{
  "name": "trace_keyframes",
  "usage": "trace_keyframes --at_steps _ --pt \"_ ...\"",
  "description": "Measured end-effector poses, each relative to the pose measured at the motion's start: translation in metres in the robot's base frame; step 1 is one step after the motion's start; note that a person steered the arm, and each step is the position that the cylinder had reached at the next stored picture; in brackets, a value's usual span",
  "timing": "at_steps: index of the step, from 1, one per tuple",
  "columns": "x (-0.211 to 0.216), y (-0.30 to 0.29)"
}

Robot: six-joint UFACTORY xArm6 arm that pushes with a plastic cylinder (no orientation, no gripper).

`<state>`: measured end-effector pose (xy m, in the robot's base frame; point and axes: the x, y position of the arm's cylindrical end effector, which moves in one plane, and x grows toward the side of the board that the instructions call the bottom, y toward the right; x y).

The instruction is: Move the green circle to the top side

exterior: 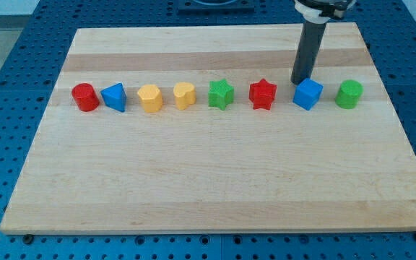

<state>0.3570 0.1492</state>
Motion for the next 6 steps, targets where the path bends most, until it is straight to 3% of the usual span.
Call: trace_keyframes --at_steps 1,4,5,6 --pt "-0.001 0.005" --pt "-0.009 0.141" --pt "-0.003 0.141" --pt "0.040 0.140"
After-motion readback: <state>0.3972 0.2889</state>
